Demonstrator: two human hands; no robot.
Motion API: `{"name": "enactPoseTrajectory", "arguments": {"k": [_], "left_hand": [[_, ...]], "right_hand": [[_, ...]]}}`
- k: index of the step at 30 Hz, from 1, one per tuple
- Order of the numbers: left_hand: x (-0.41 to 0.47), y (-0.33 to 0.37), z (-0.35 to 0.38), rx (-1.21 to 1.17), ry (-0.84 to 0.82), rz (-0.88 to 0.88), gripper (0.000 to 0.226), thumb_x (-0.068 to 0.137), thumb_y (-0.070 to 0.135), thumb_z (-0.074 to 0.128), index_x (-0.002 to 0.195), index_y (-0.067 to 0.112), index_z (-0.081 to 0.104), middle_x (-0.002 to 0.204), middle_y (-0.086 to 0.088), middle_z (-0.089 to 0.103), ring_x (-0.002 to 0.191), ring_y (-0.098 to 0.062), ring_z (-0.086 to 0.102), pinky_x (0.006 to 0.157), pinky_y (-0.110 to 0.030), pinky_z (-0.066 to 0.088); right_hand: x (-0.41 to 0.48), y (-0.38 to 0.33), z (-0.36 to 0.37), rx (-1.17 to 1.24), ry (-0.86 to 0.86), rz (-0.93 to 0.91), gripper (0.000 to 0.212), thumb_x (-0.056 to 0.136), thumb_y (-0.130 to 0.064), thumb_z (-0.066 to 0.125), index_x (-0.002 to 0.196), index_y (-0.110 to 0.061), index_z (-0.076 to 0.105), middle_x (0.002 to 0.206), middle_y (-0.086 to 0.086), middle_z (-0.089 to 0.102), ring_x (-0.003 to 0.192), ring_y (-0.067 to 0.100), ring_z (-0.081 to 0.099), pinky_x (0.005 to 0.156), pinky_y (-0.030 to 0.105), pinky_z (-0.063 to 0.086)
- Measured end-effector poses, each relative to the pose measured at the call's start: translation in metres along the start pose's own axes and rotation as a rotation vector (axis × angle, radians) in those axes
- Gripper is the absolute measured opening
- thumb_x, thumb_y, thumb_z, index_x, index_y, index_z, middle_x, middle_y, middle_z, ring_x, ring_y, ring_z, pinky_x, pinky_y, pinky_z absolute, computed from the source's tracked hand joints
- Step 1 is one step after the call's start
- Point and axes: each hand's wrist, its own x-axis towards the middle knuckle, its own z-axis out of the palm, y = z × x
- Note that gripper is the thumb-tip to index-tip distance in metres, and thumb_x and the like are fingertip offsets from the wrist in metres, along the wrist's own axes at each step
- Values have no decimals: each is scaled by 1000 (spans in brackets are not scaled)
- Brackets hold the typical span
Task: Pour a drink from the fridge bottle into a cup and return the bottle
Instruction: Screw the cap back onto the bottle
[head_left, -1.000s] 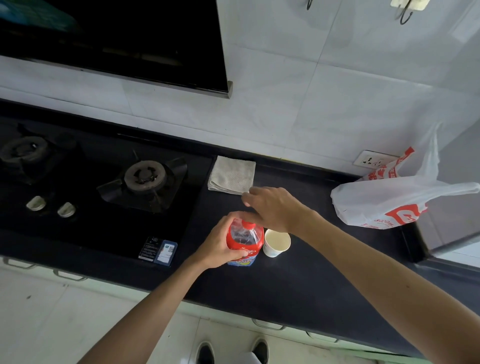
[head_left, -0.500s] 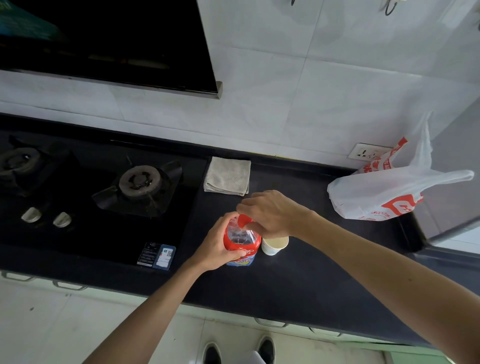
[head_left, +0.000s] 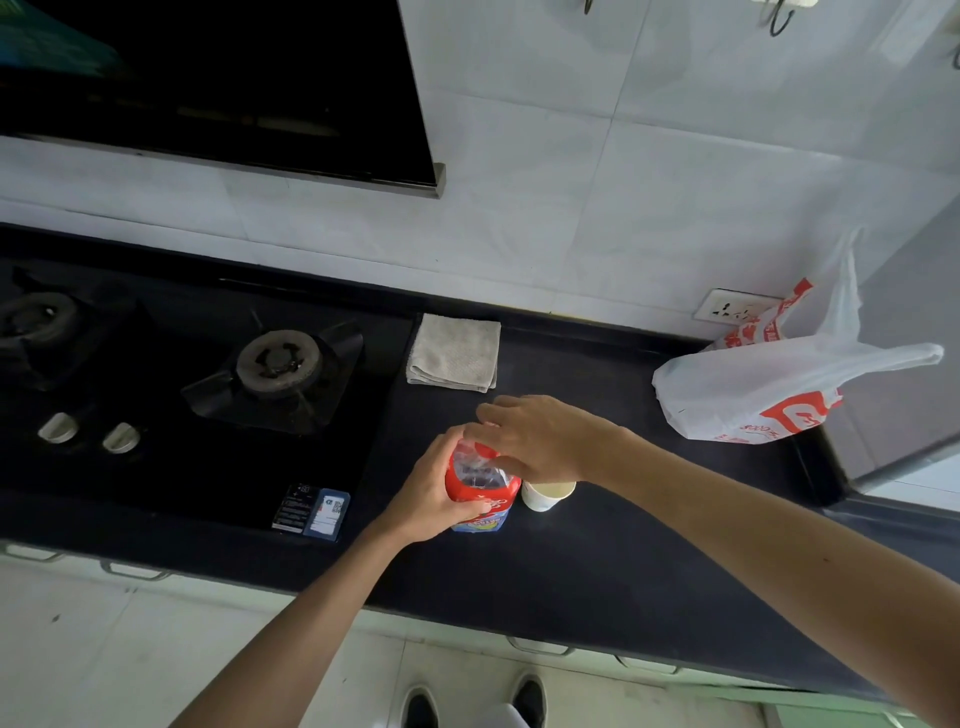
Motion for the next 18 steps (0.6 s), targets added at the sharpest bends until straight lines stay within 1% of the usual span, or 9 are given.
{"name": "enactPoseTrajectory", "arguments": {"k": [2, 4, 6, 9, 11, 12, 14, 16, 18], "left_hand": [[0, -1, 0, 8, -5, -6, 91, 66, 31, 88, 141, 29, 36, 131, 5, 53, 124, -15, 56, 97, -41, 55], [-1, -1, 0, 21, -18, -1, 92, 66, 32, 88, 140, 31, 35, 132, 6, 51, 124, -14, 55, 98, -41, 55], [0, -1, -1, 28, -15, 9, 91, 65, 32, 88, 140, 31, 36, 132, 6, 52, 125, -15, 55, 97, -40, 56], [0, 1, -1, 21, -2, 17, 89, 66, 27, 89, 139, 32, 38, 131, 7, 53, 124, -15, 56, 96, -38, 56], [-1, 4, -1, 24, 9, 26, 88, 67, 24, 89, 137, 37, 37, 130, 7, 52, 122, -12, 56, 96, -34, 56], [-1, 4, -1, 28, 13, 29, 89, 67, 23, 89, 137, 38, 37, 130, 8, 52, 122, -11, 56, 96, -33, 55], [-2, 4, -1, 19, 16, 29, 88, 66, 24, 89, 137, 36, 39, 129, 7, 54, 120, -12, 57, 95, -34, 56], [-1, 5, -1, 6, 20, 26, 85, 64, 25, 89, 135, 33, 43, 125, 6, 58, 117, -15, 60, 92, -36, 58], [-1, 7, -2, 0, 19, 20, 83, 63, 25, 90, 131, 34, 45, 122, 6, 60, 115, -15, 62, 90, -35, 59]], "right_hand": [[-2, 2, -2, -35, 18, -5, 43, 96, -24, 61, 135, -11, 51, 112, 8, 63, 97, 24, 60, 76, 35, 53], [0, 1, -6, -61, -18, 20, 39, 98, -23, 58, 134, -9, 50, 114, 7, 64, 99, 25, 62, 78, 36, 56], [3, -3, -9, -114, -64, 48, 36, 102, -33, 47, 128, -8, 51, 108, 7, 68, 92, 27, 66, 78, 39, 57], [5, -6, -8, -195, -56, 97, 49, 103, -49, 33, 114, -7, 55, 92, 6, 69, 77, 28, 67, 67, 36, 54], [5, -9, -3, -262, -20, 132, 53, 102, -52, 28, 104, -8, 58, 82, 4, 66, 68, 26, 64, 57, 33, 43], [5, -11, 0, -284, -8, 158, 56, 102, -53, 25, 99, -9, 59, 78, 3, 64, 64, 24, 61, 54, 32, 38], [10, -16, 3, -285, 2, 244, 61, 101, -54, 19, 90, -10, 60, 69, 1, 59, 57, 21, 54, 52, 31, 34], [14, -21, 5, -251, 0, 369, 61, 103, -53, 20, 80, -10, 58, 64, -1, 51, 56, 21, 47, 54, 31, 32], [17, -26, 7, -209, 14, 494, 60, 103, -53, 24, 68, -13, 50, 59, -2, 43, 55, 19, 42, 55, 31, 33]]}}
